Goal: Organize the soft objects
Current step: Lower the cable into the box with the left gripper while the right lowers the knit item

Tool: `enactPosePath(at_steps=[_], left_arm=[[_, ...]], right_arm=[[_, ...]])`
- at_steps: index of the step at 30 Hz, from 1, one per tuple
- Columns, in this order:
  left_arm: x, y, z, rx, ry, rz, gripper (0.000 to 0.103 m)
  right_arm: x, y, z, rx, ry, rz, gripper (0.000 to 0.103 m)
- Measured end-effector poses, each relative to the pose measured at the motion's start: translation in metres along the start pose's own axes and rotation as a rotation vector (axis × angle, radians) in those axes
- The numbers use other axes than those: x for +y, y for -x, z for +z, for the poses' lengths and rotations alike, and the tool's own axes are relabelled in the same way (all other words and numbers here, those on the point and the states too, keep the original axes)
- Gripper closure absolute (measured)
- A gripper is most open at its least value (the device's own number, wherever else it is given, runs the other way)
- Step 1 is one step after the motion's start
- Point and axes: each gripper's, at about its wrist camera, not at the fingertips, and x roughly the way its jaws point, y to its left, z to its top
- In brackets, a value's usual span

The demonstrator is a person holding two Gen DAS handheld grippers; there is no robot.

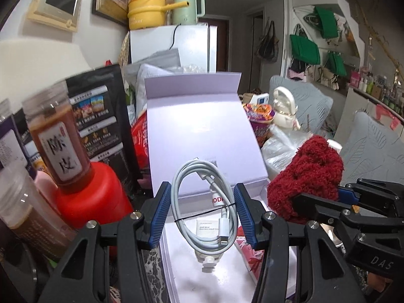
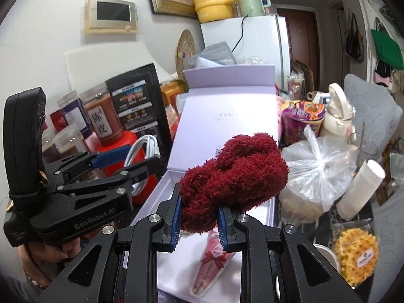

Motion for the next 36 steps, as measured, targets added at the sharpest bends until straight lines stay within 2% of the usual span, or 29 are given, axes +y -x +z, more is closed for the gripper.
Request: enactPosePath(at_steps=[12,21,26,32,34,36], left_arm=[[0.003,-0.05,-0.019,0.127,-0.003,0.012,0.053],[0.014,-0.086,-0.034,0.256,0.049,0.029,0.053],[0.012,-0.093,-0.038,0.284,0.044,0.031,0.053],[0.008,-0.095,-0.036,0.309,0.025,0.05,0.052],[0.009,-0.096,-0.036,0.326,0.031,0.055,0.052],[0.008,-0.098,-0.036,0.339,0.027,0.071,0.051]], right_arm=[[-0.017,-0.052,-0.012,0.1,-0.021,-0.009,0.079],[-0.018,-0.073,-0.022,0.162,-0.018,-0.027,0.078],[-0.019,-0.081,-0.026,0.186,-0.016,-0.032,0.076],[-0.022,-0.08,-0.024,0.193,-0.019,-0.06,0.065],[-0.023,-0.078,-0.024,0.19,-0.023,-0.062,0.052],[-0.023,-0.074,-0.022,0.174,-0.027,-0.067,0.046]])
